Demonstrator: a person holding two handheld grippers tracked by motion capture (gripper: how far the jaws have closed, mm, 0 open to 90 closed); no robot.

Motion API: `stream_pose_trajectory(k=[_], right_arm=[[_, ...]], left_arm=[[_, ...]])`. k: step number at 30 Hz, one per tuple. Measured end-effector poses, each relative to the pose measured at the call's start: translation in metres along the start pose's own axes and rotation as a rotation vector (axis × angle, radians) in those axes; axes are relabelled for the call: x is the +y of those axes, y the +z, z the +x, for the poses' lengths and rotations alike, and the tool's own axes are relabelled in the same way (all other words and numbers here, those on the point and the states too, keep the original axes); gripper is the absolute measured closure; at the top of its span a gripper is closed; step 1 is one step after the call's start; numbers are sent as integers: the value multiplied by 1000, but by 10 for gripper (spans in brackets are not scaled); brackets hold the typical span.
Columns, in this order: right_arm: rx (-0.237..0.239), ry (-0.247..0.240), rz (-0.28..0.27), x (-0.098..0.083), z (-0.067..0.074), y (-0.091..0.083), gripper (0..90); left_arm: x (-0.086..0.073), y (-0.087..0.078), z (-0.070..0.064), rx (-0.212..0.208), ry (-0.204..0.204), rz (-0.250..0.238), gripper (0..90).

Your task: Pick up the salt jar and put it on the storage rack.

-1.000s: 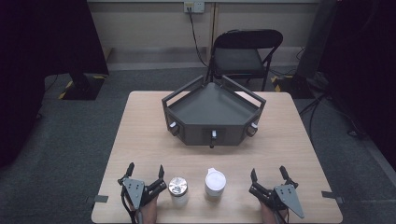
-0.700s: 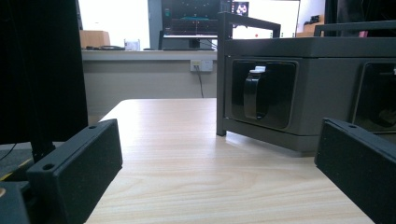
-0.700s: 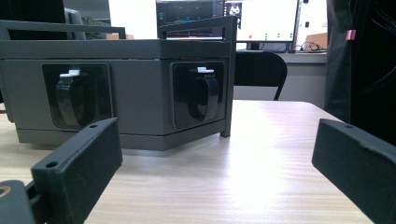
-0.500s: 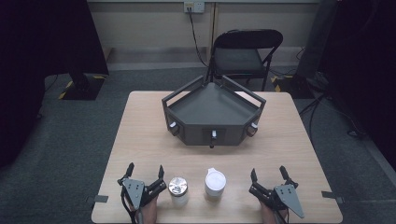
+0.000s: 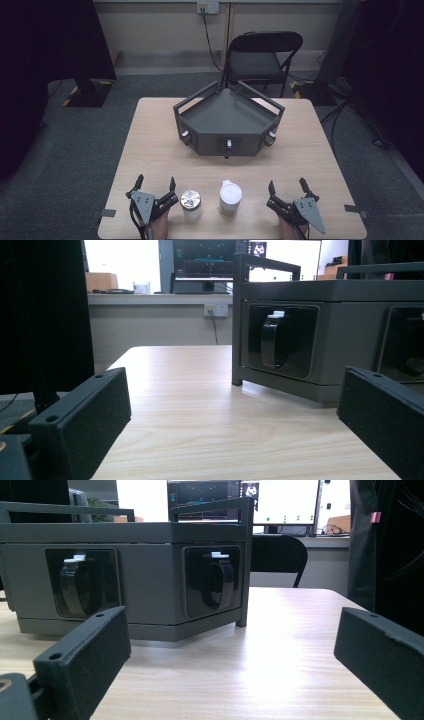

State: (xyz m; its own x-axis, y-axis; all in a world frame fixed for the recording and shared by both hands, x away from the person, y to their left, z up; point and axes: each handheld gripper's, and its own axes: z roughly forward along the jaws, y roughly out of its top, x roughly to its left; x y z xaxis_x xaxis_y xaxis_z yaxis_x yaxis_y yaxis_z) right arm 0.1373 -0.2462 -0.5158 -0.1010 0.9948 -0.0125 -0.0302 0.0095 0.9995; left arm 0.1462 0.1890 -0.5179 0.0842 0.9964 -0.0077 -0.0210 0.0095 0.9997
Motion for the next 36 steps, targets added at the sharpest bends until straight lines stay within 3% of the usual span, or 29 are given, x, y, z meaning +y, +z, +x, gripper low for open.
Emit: stream_pose_trajectory(k=[14, 17, 20, 25, 27, 33, 36], right_arm=[[-1, 0, 0, 0, 0, 0, 0], [-1, 0, 0, 0, 0, 0, 0], [-1, 0, 0, 0, 0, 0, 0], [-1, 0, 1, 0, 0, 0, 0], [-2, 0, 0, 0, 0, 0, 0], [-2, 0, 0, 0, 0, 0, 0], [-4, 0, 0, 0, 1, 0, 0]], left_arm=[[0, 0, 0, 0, 0, 0, 2], [2, 1, 3, 2, -21, 7, 2], [6, 0, 6, -1, -43, 6, 1], [19, -6, 6, -13, -29, -37, 1], [29, -9, 3, -11, -25, -23, 2], [46, -18, 2, -53, -39, -47, 2], [50, -23, 4, -106, -46, -71, 1]])
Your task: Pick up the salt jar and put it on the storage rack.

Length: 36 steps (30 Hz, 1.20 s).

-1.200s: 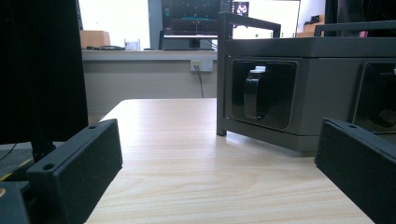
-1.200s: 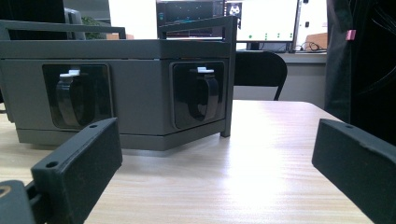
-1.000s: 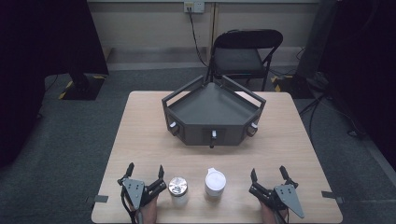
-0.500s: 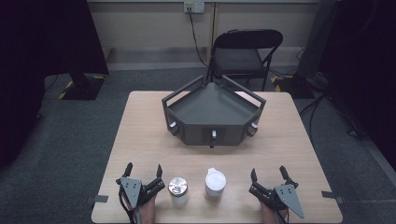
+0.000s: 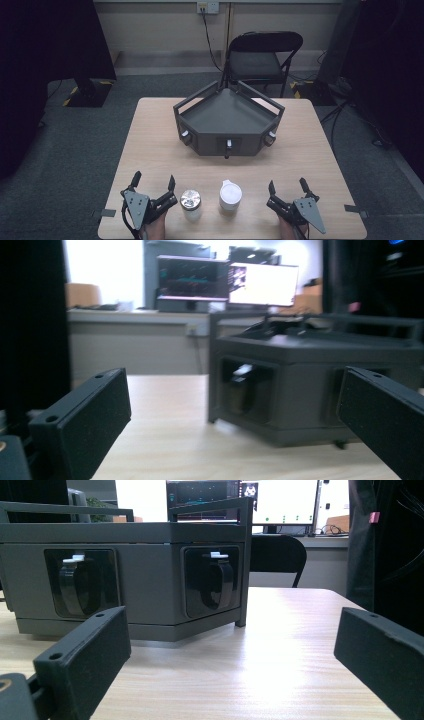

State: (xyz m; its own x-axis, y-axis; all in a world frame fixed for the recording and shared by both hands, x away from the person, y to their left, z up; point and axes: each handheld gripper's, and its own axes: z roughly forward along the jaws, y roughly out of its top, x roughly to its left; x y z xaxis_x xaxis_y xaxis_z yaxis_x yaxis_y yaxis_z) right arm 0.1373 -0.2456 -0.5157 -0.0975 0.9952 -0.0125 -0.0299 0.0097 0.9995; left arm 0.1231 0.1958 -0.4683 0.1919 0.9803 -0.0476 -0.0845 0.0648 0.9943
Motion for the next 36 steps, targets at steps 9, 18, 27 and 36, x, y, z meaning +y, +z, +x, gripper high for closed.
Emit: stream_pose_trajectory(k=[9, 18, 27, 36], right_arm=[[-1, 0, 0, 0, 0, 0, 0], [-1, 0, 0, 0, 0, 0, 0], [-1, 0, 0, 0, 0, 0, 0], [-1, 0, 0, 0, 0, 0, 0]], left_arm=[[8, -8, -13, -83, 11, 15, 2], [5, -10, -22, -146, 3, 33, 8], [2, -8, -25, -197, -1, 73, 32], [-3, -8, -32, -231, -16, 111, 70]])
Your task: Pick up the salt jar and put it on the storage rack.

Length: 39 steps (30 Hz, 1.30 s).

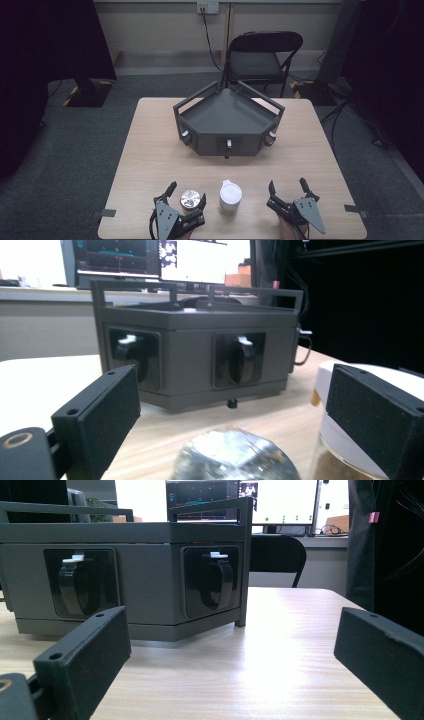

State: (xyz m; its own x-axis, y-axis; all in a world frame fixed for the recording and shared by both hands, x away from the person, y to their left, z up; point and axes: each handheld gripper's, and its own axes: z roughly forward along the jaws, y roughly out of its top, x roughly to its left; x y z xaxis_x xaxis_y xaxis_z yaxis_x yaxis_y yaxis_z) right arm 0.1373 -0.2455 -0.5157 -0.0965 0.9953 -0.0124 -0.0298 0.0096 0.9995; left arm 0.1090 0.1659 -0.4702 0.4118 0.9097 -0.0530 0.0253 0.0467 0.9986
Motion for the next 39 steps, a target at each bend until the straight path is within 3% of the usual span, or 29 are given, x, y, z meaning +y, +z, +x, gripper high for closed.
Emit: stream_pose_trajectory(k=[7, 16, 18, 22, 27, 32, 39], right_arm=[[0, 0, 0, 0, 0, 0, 0], [0, 0, 0, 0, 0, 0, 0], [0, 0, 0, 0, 0, 0, 0], [0, 0, 0, 0, 0, 0, 0], [0, 0, 0, 0, 0, 0, 0], [0, 0, 0, 0, 0, 0, 0], [0, 0, 0, 0, 0, 0, 0]], left_arm=[[-7, 2, 0, -23, -17, 29, 112], [-13, 2, -4, 14, -15, 74, 184], [-16, 0, -9, 42, -3, 63, 210], [-14, 1, -10, 43, 0, 92, 243], [-16, -2, -15, 68, 16, 88, 271], [-18, -4, -16, 74, 15, 88, 330], [-21, -4, -17, 77, 9, 72, 345]])
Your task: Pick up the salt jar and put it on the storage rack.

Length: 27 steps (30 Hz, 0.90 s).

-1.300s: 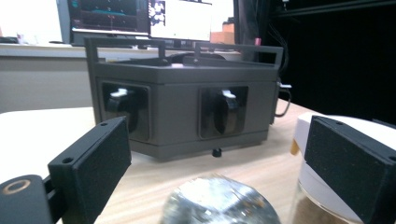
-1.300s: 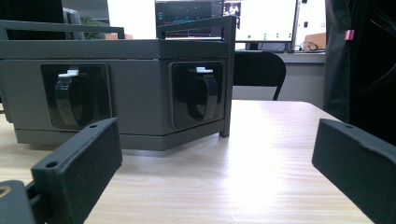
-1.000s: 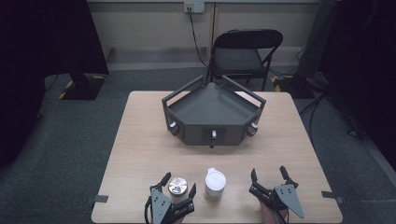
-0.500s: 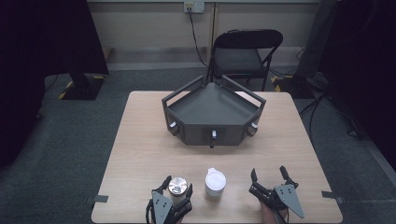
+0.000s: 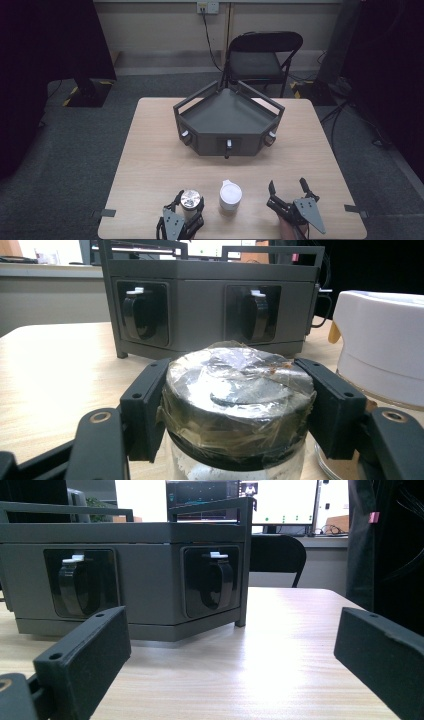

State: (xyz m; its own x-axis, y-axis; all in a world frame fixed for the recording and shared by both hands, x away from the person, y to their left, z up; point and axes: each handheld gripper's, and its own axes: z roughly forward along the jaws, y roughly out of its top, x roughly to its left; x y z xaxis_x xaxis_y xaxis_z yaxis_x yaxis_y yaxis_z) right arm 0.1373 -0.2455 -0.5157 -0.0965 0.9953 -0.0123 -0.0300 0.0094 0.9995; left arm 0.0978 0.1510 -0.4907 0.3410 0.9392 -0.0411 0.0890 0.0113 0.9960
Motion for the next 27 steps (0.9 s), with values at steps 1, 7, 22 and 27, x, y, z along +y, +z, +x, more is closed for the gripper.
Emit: stream_pose_trajectory(k=[1, 7, 22, 27], right_arm=[[0, 0, 0, 0, 0, 0, 0], [0, 0, 0, 0, 0, 0, 0], [0, 0, 0, 0, 0, 0, 0], [-1, 0, 0, 0, 0, 0, 0]], left_arm=[[0, 0, 0, 0, 0, 0, 346], [-3, 0, 2, -6, 2, -11, 347], [-1, -1, 15, -38, -19, -14, 348], [5, -3, 20, -64, -9, -29, 349]])
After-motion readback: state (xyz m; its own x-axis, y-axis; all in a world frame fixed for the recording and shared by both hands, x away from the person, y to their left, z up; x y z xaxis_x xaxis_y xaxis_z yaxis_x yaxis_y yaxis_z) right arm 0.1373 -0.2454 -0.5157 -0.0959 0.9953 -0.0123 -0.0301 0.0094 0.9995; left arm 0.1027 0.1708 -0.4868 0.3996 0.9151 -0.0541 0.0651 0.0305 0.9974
